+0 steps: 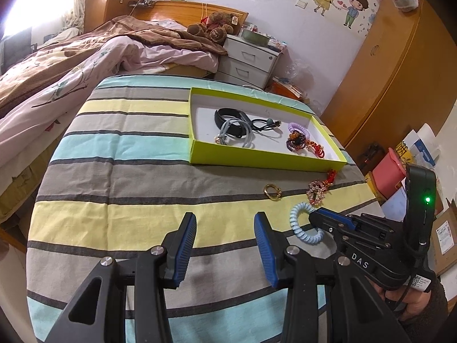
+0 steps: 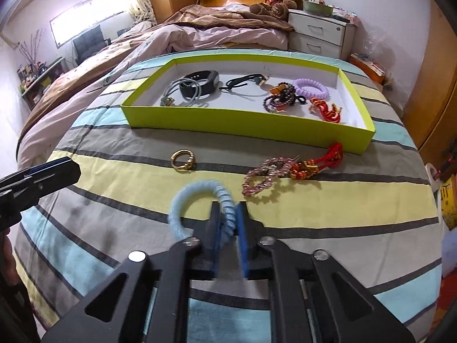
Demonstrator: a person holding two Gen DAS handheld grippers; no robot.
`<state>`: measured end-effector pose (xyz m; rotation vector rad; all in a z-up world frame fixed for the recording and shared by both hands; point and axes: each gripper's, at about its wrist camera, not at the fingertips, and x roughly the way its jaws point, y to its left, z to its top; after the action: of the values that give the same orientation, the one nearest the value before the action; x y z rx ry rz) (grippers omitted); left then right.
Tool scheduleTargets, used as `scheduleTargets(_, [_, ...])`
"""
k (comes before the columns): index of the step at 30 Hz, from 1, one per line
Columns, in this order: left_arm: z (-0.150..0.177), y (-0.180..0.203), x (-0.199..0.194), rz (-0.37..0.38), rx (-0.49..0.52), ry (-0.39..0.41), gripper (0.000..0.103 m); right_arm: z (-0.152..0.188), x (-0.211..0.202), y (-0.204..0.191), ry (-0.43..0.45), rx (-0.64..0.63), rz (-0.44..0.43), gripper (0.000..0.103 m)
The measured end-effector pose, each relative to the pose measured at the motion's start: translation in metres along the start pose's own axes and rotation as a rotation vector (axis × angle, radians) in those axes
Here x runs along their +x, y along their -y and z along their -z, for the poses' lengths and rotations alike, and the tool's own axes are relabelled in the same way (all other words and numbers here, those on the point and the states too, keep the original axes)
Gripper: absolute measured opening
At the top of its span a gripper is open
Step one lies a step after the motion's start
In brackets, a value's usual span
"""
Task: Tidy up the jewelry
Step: 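Grasp the light blue coil on the bed with the right tool while the left tool approaches the gold ring, then close the left tool on the gold ring while the right tool lifts the blue coil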
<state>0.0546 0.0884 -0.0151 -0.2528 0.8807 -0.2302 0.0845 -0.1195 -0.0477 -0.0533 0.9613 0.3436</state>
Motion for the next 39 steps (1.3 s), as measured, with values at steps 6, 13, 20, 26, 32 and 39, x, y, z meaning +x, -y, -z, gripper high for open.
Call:
scheduleTargets(6, [-0.002,0.008,0.009,0.007,0.012,-0.021,0.042,0.003,-0.007,0.006,0.013,0.005,-0.022,0.01])
scheduleTargets(13, [-0.007,0.025,0.029,0.025,0.059,-0.06,0.042,0.005,-0.023,0.021,0.058,0.038,-0.052,0.01])
scheduleTargets(20, [-0.014,0.049,0.053,0.044,0.117,-0.082,0.042,0.009,-0.033,0.047,0.077,0.089,-0.038,0.01])
scheduleTargets(26, [-0.023,0.066,0.07,0.023,0.153,-0.087,0.042,0.009,-0.04,0.066,0.097,0.123,-0.036,0.01])
scheduleTargets(32, [-0.027,0.079,0.091,-0.053,0.199,-0.12,0.042,0.009,-0.043,0.077,0.106,0.144,-0.036,0.01])
scheduleTargets(39, [-0.023,0.088,0.1,-0.119,0.254,-0.113,0.042,0.01,-0.044,0.082,0.116,0.153,-0.041,0.01])
